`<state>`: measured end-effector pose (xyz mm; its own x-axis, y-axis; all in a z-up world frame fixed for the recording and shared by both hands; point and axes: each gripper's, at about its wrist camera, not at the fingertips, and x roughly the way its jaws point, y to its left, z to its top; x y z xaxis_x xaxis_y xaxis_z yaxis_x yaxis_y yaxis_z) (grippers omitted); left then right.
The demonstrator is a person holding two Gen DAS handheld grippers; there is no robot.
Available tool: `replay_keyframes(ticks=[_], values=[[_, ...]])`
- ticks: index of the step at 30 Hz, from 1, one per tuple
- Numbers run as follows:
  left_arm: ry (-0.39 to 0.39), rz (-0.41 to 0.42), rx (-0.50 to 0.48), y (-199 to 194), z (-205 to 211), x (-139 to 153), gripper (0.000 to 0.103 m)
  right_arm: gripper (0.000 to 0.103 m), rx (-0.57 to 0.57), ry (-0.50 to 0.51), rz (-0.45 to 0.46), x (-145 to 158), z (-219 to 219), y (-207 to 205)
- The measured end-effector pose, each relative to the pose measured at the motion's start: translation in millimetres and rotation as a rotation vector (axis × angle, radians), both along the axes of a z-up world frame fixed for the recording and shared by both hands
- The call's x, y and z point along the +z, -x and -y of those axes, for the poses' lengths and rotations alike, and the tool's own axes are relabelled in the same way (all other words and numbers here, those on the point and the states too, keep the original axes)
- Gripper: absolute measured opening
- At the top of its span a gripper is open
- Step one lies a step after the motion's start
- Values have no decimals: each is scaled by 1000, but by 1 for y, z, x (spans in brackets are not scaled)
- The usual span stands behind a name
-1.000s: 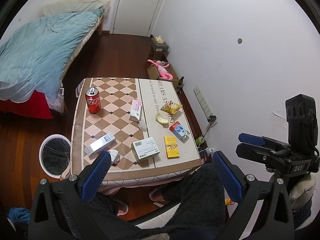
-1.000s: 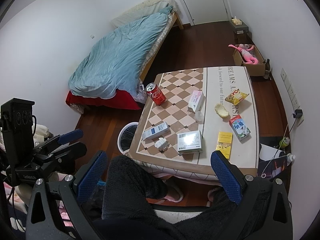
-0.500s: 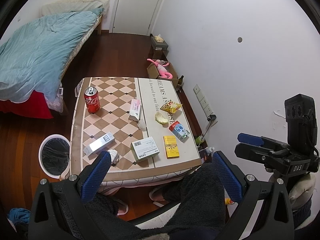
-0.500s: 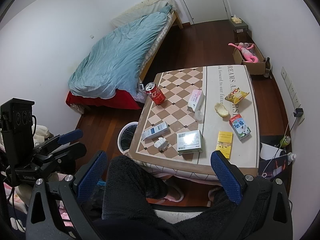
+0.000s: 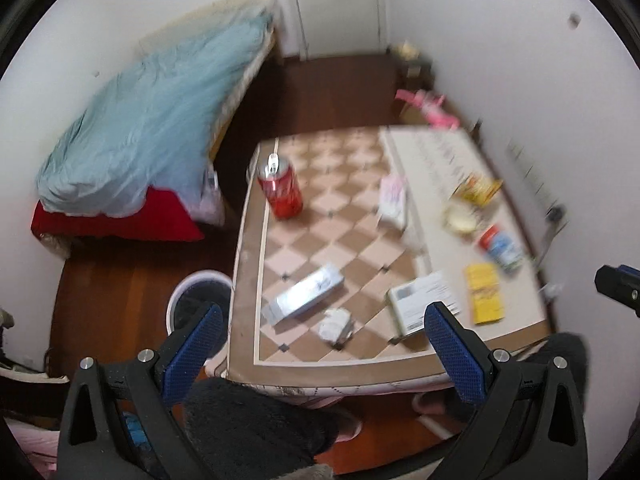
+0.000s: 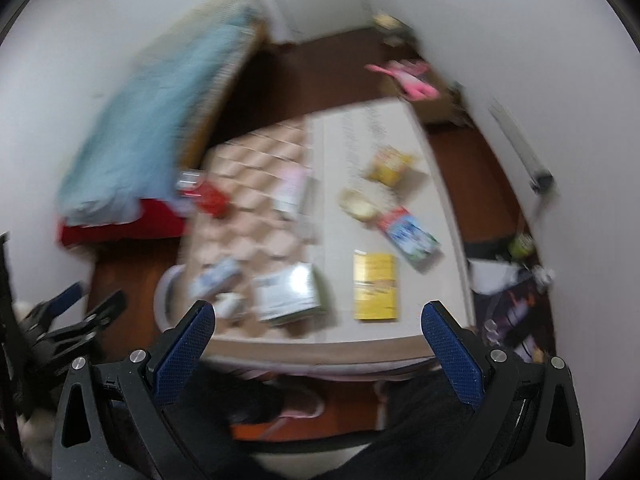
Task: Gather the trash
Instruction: 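Grasp the yellow HAOMAO box with the right tool while the left tool grasps the white-green medicine box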
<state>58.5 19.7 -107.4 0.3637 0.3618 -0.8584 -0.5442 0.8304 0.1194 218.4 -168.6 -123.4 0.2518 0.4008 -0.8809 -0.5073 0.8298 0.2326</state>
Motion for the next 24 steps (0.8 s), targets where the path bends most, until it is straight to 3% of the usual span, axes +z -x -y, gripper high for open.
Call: replay_keyframes(ticks=[2, 5, 12, 16, 18, 24], values=[[7, -60, 0, -14, -4, -33, 103, 100, -41, 45, -39, -38, -5, -14], [18, -169, -30, -36, -6, -76, 103, 77, -95, 109, -130, -105, -17, -32], [-27, -286, -118, -69, -5, -120, 103, 76, -108, 181, -174, -194, -51, -70], [-21, -313, -188, -86, -7, -134, 103, 75, -74, 255, -188, -227, -70, -76], [-40, -324, -272, -96, 0, -136, 103, 58, -39, 289, -136, -226, -76, -72], [-81, -372, -584, -126, 40, -143, 103, 58, -105, 257, -225, -231, -27, -65]])
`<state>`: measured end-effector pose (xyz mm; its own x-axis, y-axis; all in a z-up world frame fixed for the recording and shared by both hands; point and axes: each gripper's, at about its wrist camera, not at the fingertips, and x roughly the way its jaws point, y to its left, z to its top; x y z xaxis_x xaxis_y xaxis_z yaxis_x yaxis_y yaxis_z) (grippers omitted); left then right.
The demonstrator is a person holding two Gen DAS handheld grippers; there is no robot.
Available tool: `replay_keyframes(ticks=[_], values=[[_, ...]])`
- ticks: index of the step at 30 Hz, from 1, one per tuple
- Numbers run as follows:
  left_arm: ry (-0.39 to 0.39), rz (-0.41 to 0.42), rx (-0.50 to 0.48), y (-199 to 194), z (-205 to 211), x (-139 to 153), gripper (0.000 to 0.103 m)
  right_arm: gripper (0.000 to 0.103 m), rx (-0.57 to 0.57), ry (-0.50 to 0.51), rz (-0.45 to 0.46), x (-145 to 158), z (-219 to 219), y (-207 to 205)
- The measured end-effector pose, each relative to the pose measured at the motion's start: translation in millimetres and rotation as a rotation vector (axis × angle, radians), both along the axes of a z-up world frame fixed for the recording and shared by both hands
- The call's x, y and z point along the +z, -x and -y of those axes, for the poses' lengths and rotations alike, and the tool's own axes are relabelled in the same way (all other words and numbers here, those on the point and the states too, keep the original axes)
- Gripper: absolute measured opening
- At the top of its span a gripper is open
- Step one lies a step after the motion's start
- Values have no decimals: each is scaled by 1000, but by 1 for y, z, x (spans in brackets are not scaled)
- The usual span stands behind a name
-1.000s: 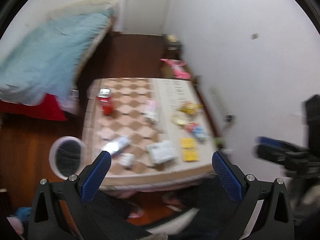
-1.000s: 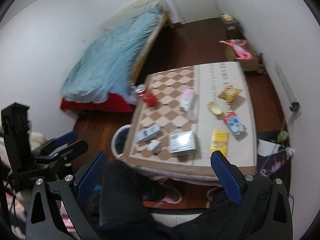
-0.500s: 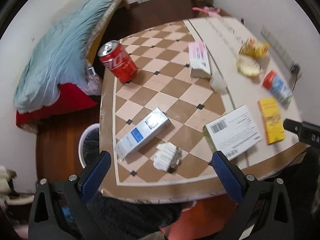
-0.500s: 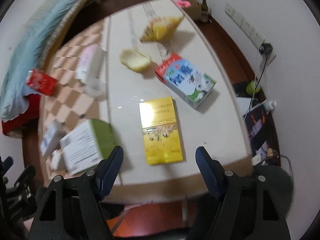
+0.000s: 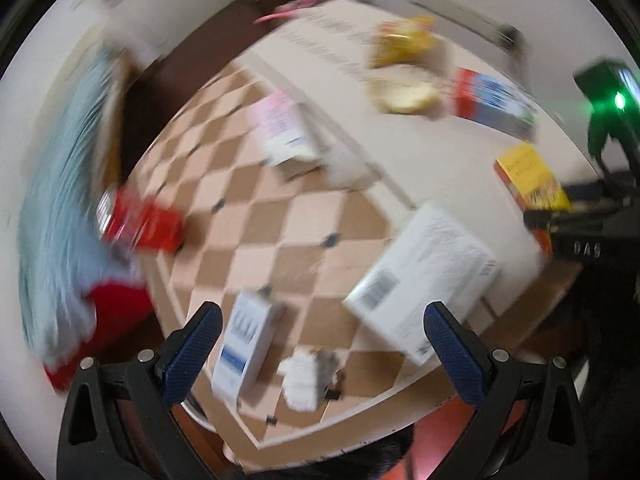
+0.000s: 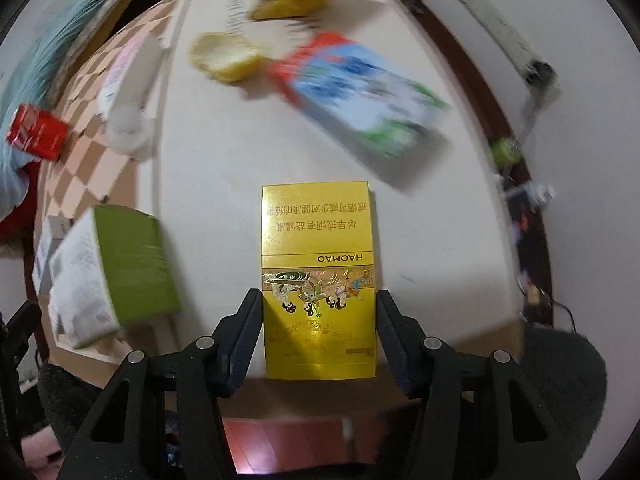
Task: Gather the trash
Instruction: 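Grasp the yellow HAOMAO box with the right tool while the left tool grasps the white-green medicine box, then lift both boxes and carry them toward the white trash bin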
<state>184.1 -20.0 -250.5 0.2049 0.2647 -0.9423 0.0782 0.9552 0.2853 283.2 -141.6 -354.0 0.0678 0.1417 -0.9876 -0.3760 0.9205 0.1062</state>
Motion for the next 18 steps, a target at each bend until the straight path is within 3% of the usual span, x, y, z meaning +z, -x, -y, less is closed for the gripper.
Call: replay_keyframes(ticks=[6, 12, 13, 15, 18], values=[[22, -152, -282, -21, 36, -35, 103, 58, -61, -4, -14, -14, 31, 6], [4, -247, -312, -33, 36, -66, 102, 58, -51, 1, -18, -16, 35, 5], [8, -244, -308, -34, 36, -68, 99, 58, -50, 1, -21, -16, 34, 4], [63, -244, -270, -35, 31, -69, 76, 58, -49, 7, -26, -1, 29, 4], [74, -221, -195, -34, 20, -64, 75, 58, -53, -2, -36, 2, 24, 4]])
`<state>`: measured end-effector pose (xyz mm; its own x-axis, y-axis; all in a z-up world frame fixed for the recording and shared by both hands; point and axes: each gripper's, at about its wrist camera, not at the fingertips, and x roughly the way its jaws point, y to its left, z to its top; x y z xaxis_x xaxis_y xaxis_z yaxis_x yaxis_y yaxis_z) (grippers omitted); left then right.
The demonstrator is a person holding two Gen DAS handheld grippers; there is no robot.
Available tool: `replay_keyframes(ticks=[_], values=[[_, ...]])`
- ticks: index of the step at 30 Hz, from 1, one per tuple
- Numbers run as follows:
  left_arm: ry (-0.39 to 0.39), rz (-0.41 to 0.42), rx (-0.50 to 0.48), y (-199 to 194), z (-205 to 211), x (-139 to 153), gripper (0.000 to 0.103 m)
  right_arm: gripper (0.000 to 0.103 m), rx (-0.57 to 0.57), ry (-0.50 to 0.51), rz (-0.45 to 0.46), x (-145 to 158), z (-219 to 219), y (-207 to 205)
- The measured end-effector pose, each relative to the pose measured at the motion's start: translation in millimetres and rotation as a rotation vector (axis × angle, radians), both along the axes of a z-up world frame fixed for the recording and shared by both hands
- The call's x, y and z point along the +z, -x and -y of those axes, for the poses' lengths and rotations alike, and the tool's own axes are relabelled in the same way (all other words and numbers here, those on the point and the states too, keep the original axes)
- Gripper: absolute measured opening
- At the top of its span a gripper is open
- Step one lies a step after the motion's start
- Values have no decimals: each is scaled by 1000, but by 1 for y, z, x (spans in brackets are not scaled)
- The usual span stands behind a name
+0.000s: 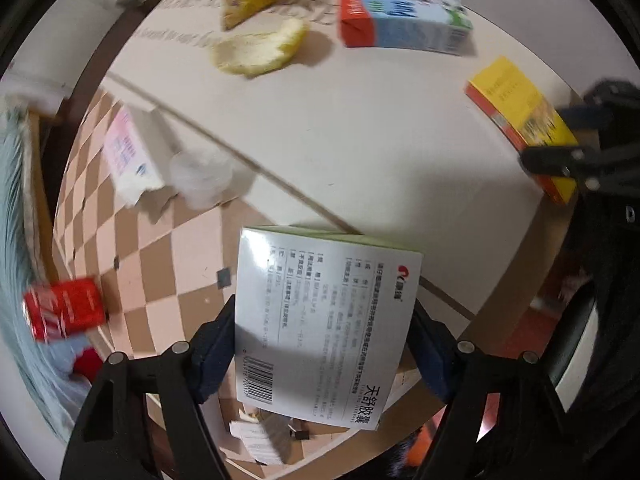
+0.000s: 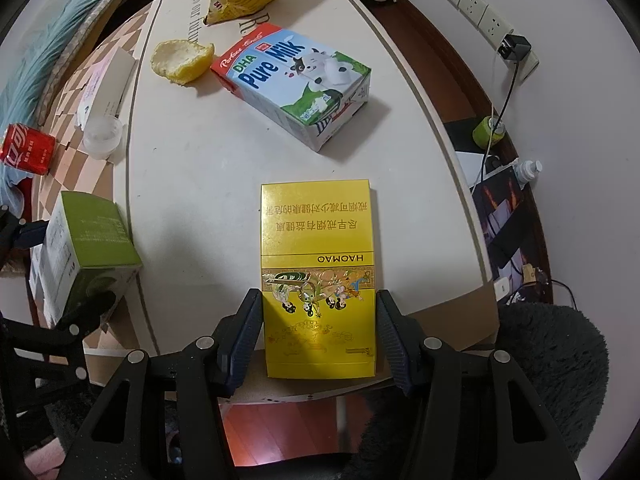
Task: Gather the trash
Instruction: 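Lift both boxes and carry them toward the white trash bin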
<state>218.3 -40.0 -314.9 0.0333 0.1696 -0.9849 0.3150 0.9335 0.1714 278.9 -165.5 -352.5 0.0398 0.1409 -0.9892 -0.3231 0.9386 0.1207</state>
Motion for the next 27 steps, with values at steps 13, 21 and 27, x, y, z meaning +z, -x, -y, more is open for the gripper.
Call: replay_keyframes(ticks=[13, 21, 27], values=[[169, -17, 595, 13, -84, -6, 78, 71, 76, 6, 54, -6, -37, 8], [110, 32, 579, 16, -75, -25, 73, 71, 94, 76, 133, -12, -44, 14], [58, 132, 573, 25, -67, 2, 72, 59, 105, 70, 149, -9, -43, 16]])
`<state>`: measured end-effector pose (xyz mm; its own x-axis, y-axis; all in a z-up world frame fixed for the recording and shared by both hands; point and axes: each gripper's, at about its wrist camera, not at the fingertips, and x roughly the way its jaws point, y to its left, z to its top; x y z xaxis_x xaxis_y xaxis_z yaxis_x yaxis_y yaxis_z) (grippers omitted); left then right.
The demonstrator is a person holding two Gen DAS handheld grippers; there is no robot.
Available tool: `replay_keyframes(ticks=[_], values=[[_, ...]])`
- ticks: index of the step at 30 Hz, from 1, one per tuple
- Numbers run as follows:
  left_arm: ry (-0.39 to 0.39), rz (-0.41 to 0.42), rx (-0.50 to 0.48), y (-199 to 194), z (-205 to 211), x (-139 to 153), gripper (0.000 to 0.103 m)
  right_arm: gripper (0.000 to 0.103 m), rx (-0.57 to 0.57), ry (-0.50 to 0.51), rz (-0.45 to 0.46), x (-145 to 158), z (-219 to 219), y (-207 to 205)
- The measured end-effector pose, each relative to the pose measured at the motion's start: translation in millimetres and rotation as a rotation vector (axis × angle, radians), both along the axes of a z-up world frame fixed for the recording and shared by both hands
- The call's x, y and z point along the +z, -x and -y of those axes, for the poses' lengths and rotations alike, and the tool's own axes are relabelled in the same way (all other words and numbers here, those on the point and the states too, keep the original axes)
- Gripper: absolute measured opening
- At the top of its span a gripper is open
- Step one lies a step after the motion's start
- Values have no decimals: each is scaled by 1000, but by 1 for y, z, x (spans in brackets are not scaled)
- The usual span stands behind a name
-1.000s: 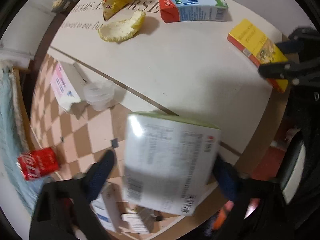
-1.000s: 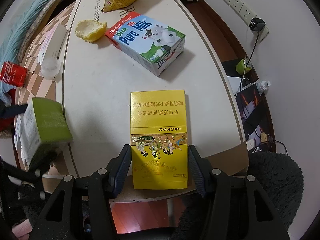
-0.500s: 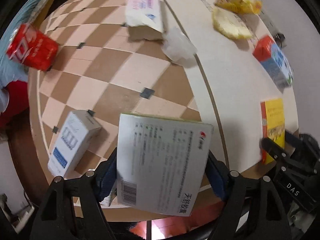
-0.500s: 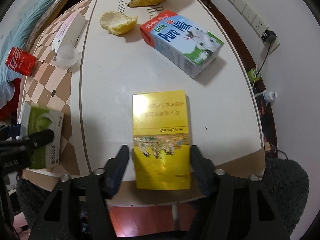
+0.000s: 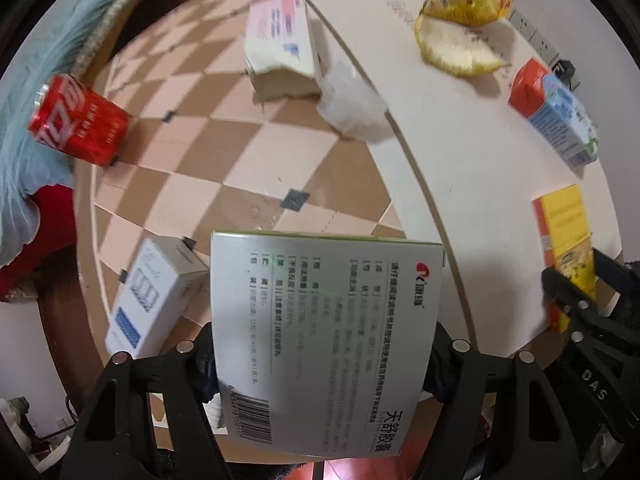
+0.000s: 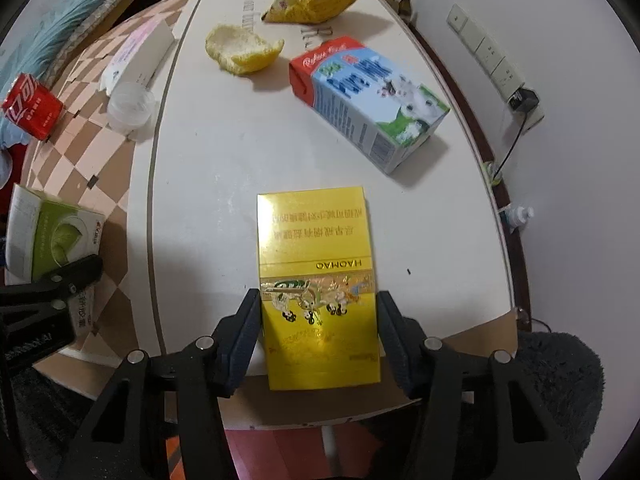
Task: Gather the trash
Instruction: 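Lift both boxes and carry them toward the white trash bin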
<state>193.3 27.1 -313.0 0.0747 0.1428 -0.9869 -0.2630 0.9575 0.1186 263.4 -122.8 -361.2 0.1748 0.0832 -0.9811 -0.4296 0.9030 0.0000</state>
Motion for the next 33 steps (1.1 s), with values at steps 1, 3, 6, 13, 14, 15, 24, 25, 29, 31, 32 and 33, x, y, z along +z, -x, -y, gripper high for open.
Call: replay_keyframes(ticks=[1, 3, 6, 13, 14, 15, 24, 25, 29, 31, 32, 33], values=[[-15, 18, 2, 1, 2, 7, 72, 59, 1, -4, -3, 0, 1, -1], [-34, 49, 11, 4, 15, 23, 72, 58, -2, -18, -4, 0, 5, -3], [-53, 110, 33, 12, 22, 48, 72, 58, -11, -53, 13, 14, 5, 1], [-68, 276, 114, 39, -10, 118, 72, 58, 47, -170, 103, 73, -11, 9], [-70, 304, 129, 42, -25, 126, 72, 58, 64, -193, 118, 85, -16, 11], [-71, 327, 144, 48, -32, 137, 72, 58, 76, -210, 130, 96, -27, 20], [-102, 463, 300, 115, -148, 189, 72, 58, 272, -397, 147, 170, -136, 76], [-105, 467, 326, 126, -163, 190, 72, 58, 302, -421, 130, 173, -155, 85], [-96, 449, 467, 170, -230, 175, 72, 58, 422, -456, 54, 161, -232, 119], [-75, 423, 541, 190, -264, 155, 72, 58, 470, -448, 7, 144, -269, 134], [-52, 402, 589, 202, -285, 141, 72, 58, 494, -446, -35, 130, -293, 143], [-28, 389, 628, 212, -302, 128, 72, 58, 507, -439, -60, 120, -307, 150]])
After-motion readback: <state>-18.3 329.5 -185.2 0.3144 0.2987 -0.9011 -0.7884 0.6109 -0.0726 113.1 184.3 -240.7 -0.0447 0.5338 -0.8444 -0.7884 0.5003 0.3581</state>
